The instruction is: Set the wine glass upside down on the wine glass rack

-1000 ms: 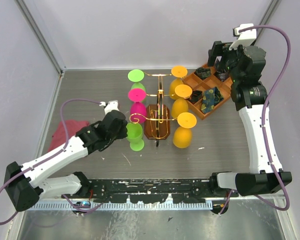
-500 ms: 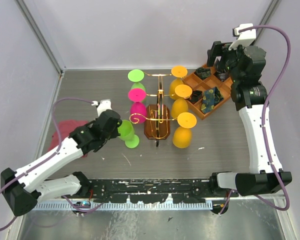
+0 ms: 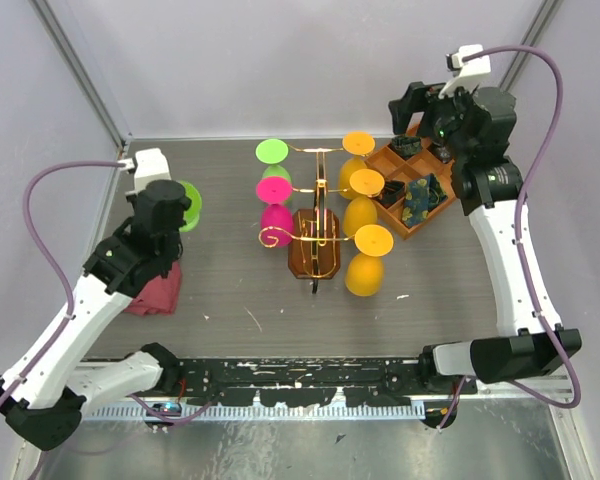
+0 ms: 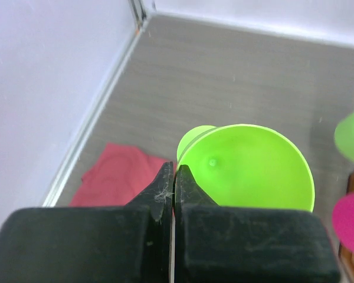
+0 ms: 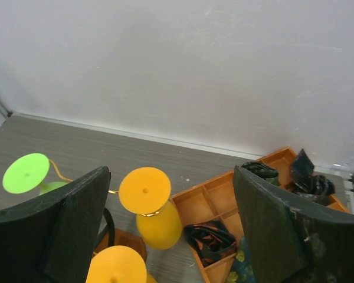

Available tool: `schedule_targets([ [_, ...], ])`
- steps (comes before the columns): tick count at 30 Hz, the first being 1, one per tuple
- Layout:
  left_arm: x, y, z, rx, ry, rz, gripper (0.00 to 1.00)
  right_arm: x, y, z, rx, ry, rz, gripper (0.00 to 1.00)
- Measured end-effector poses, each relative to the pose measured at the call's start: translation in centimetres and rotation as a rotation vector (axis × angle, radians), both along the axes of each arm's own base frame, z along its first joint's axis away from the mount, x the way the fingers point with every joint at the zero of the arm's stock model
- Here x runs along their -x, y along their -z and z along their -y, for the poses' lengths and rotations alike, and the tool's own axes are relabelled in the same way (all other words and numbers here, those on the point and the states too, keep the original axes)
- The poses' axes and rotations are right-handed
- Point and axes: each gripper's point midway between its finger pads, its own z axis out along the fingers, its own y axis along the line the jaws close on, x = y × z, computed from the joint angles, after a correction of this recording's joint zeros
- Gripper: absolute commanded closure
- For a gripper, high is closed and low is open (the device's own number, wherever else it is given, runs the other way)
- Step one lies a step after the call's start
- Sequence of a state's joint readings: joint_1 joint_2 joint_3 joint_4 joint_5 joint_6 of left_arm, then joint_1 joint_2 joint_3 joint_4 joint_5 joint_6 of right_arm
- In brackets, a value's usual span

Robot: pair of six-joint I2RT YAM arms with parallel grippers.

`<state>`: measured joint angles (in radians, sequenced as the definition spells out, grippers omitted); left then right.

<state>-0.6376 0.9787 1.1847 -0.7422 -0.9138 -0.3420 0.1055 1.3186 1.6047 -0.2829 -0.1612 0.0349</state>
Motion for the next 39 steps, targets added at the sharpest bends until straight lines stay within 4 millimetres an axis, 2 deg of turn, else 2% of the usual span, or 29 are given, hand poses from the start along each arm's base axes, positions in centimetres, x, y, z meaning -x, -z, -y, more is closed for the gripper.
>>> schedule_targets([
  [2, -0.9, -2.1, -0.4, -0.016, -0.003, 0.05, 1.0, -0.4, 0.4, -1.3, -0.003, -0.04, -0.01, 0.11],
  [5, -2.9, -7.1, 0.2, -0.008, 0.032, 0.159, 1.0, -0.8, 0.9, -2.9, -0.015, -0.093, -0.021, 0.11],
  [9, -5.5, -14.3, 3.3, 0.056, 0.151, 0.324, 1.0, -0.7, 0.3, -5.1, -0.051, -0.183, 0.004, 0.1],
  [12, -6.7, -18.2, 5.7, 0.115, 0.249, 0.411, 1.0, -0.3, -1.0, -6.6, -0.082, -0.25, 0.066, 0.1],
  [16, -7.4, -21.6, 8.9, 0.206, 0.38, 0.489, 1.0, -0.1, -1.6, -8.2, -0.121, -0.317, 0.129, 0.1],
  [19, -7.5, -22.2, 10.8, 0.274, 0.464, 0.504, 1.0, 0.1, -1.6, -9.2, -0.147, -0.362, 0.165, 0.1],
  [23, -7.6, -21.8, 13.4, 0.374, 0.563, 0.495, 1.0, 0.6, -2.1, -10.5, -0.171, -0.419, 0.217, 0.1],
  [27, -7.4, -21.2, 15.1, 0.453, 0.627, 0.475, 1.0, 1.1, -3.5, -11.8, -0.189, -0.474, 0.286, 0.1],
  [30, -7.3, -20.9, 16.0, 0.494, 0.658, 0.466, 1.0, 1.3, -3.8, -12.9, -0.194, -0.507, 0.311, 0.11],
  [39, -7.1, -20.4, 17.3, 0.553, 0.709, 0.459, 1.0, -0.1, -0.4, -15.9, -0.191, -0.555, 0.225, 0.14],
])
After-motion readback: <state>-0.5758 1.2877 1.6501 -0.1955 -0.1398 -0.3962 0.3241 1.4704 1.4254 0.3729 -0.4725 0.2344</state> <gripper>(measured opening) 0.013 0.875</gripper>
